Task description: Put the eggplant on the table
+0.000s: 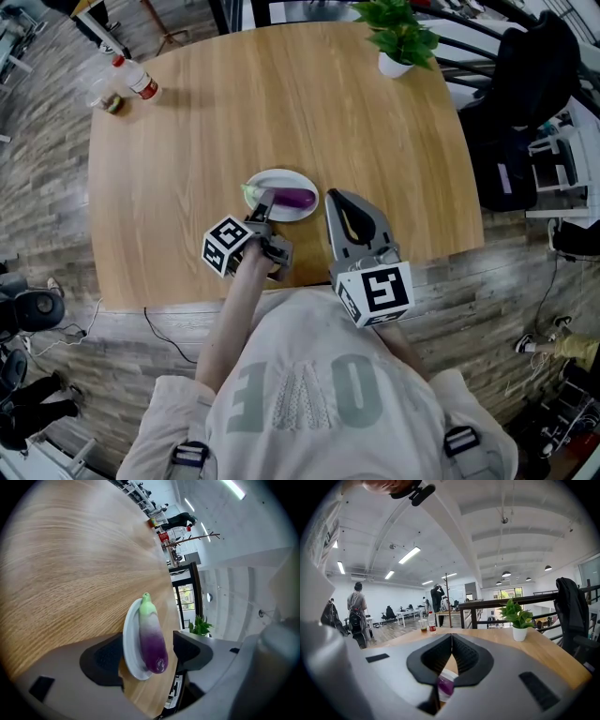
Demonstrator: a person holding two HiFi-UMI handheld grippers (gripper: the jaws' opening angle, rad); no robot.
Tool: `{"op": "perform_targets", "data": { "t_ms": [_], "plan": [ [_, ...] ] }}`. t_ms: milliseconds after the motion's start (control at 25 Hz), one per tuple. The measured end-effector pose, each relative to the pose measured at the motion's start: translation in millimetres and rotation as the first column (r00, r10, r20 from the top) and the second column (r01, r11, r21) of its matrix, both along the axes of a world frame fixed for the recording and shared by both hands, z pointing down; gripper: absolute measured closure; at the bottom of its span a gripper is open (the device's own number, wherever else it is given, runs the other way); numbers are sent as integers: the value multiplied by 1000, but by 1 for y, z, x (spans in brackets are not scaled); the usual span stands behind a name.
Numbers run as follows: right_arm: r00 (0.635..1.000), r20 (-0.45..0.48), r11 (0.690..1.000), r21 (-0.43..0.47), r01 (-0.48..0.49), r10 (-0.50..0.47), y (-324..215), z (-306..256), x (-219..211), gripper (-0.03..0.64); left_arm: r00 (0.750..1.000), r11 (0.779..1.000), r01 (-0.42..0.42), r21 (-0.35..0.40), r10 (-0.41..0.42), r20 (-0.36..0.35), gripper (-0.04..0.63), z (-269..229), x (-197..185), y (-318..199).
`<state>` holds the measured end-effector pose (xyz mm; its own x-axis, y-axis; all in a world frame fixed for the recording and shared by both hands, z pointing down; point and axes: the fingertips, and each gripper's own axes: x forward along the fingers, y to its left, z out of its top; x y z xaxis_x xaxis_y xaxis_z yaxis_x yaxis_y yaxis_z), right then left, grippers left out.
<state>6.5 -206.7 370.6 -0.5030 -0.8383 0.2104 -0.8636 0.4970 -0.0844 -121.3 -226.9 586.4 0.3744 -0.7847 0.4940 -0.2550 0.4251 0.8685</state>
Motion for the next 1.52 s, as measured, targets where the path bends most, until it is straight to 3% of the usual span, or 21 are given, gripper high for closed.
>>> {"op": "perform_targets", "data": {
  "t_ms": [280, 400, 560, 640, 680, 720, 840, 960, 1040, 1080, 1160, 1280, 1360, 1440, 1520],
  "plan": [
    [1000, -6, 1000, 24, 6, -6, 1, -4, 2, 598, 997, 999, -21, -39, 24, 77, 185, -5, 0, 4],
    [1000, -2, 1000, 25, -5, 5, 1, -5, 4, 598, 988, 998, -34, -46, 41, 148, 156, -10, -6, 8],
    [1000, 12, 1000, 22, -13, 13, 1, -6, 8, 598, 966, 999, -31, 27, 23, 259, 152, -37, -21, 1],
    [1000, 15, 1000, 26, -14, 14, 1, -8, 8, 598, 931, 990, -59, 125, 10, 364, 152, -65, -31, -10],
    [1000, 16, 999, 29, -14, 13, 1, -9, 7, 598, 893, 979, -93, 181, 1, 449, 152, -83, -37, -16],
    [1000, 17, 999, 33, -14, 13, 1, -11, 7, 598, 835, 963, -137, 231, -13, 550, 152, -100, -43, -22],
    [1000, 18, 998, 56, -19, 18, -3, -17, 6, 598, 598, 897, -288, 334, -104, 795, 152, -158, -51, -32],
    [999, 28, 995, 92, -36, 33, -8, -28, 7, 598, 395, 813, -416, 407, -241, 886, 152, -216, -42, -33],
    [998, 42, 992, 120, -45, 40, -12, -37, 7, 598, 290, 750, -498, 436, -331, 898, 152, -252, -30, -30],
    [998, 50, 990, 134, -48, 42, -13, -43, 7, 598, 249, 716, -537, 446, -370, 895, 152, -269, -23, -27],
    [997, 69, 986, 161, -52, 42, -15, -54, 6, 598, 198, 655, -599, 460, -436, 878, 152, -301, -8, -20],
    [995, 90, 979, 197, -53, 36, -15, -71, 3, 598, 138, 594, -657, 464, -510, 849, 152, -337, 5, -6],
    [995, 100, 975, 214, -51, 30, -14, -78, 1, 598, 120, 550, -688, 473, -558, 821, 153, -356, 11, 2],
    [994, 107, 972, 228, -51, 27, -12, -84, 0, 598, 117, 513, -707, 487, -595, 795, 156, -370, 16, 7],
    [994, 106, 970, 239, -52, 27, -9, -87, -1, 598, 100, 505, -724, 470, -597, 796, 177, -370, 20, 7]
  ]
}}
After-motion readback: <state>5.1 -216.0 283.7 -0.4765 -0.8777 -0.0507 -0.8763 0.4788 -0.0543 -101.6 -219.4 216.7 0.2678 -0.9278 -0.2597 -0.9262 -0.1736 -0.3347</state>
